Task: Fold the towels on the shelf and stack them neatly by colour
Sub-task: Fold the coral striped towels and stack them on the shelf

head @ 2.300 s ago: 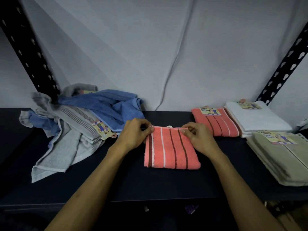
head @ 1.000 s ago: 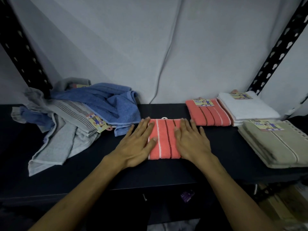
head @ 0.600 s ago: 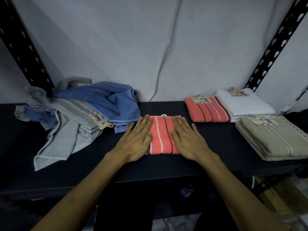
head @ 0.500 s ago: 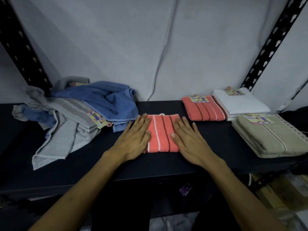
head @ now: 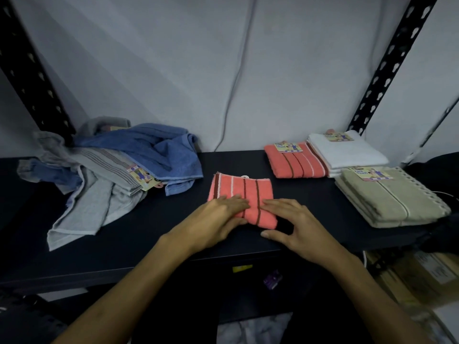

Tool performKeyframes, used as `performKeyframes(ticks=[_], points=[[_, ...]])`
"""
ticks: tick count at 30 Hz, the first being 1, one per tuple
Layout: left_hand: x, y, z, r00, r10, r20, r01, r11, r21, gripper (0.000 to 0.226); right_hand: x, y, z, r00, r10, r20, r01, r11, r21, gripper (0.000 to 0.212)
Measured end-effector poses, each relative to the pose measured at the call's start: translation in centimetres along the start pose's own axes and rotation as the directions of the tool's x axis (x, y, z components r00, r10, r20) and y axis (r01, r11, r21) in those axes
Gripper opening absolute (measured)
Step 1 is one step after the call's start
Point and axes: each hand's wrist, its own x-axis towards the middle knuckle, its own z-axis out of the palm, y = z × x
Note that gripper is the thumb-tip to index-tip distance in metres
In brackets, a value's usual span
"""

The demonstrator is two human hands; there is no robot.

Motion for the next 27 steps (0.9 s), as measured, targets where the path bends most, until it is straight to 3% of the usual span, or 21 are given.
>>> performKeyframes(ticks=[3, 6, 9, 11, 13, 16, 19, 22, 27], points=[[-0.3, 0.6, -0.8, 0.999, -0.030, -0.033, 0.027, 0.995, -0.093, 0.040, 0.1, 0.0, 0.0, 0.992, -0.055, -0.115, 0.053, 0.998, -0.016, 0.049], [-0.5, 1.1, -1.5, 0.991, -0.077, -0.113, 0.043, 0.959, -0.279, 0.020, 0.6, -0.7, -0.1, 0.983, -0.039, -0.177, 0.060, 0.991, 0.118, 0.047], [-0.3, 1.4, -2.4, 0.979, -0.131, -0.159, 0.061, 0.920, -0.387, 0.018, 1.5, -1.1, -0.6, 0.981, 0.043, -0.191, 0.009, 0.965, 0.262, 0.044], [-0.1, 2.1, -2.8, 0.986, -0.098, -0.133, 0.051, 0.945, -0.324, 0.032, 2.3, -1.4, -1.2, 0.975, 0.054, -0.215, 0.009, 0.960, 0.281, 0.037], [0.5, 2.9, -2.9, 0.988, -0.066, -0.140, 0.045, 0.988, -0.145, 0.055, 3.0, -1.9, -1.7, 0.972, 0.011, -0.236, 0.061, 0.954, 0.294, 0.030], [1.7, 3.3, -3.5, 0.936, -0.036, -0.350, 0.015, 0.998, -0.063, 0.039, 3.8, -2.9, -2.5, 0.975, -0.001, -0.224, 0.088, 0.921, 0.381, 0.025], [2.5, 2.6, -5.0, 0.875, -0.158, -0.457, 0.044, 0.967, -0.250, 0.022, 3.9, -2.5, -4.1, 0.984, 0.023, -0.178, 0.066, 0.874, 0.481, 0.023], [2.8, 1.8, -6.0, 0.869, -0.228, -0.440, 0.056, 0.927, -0.370, 0.015, 3.7, -1.5, -5.6, 0.986, 0.059, -0.158, 0.048, 0.801, 0.597, 0.023], [3.7, 2.2, -7.7, 0.898, -0.287, -0.333, 0.030, 0.795, -0.605, 0.032, 4.4, -1.9, -7.3, 0.967, 0.148, -0.208, 0.058, 0.665, 0.745, 0.022]])
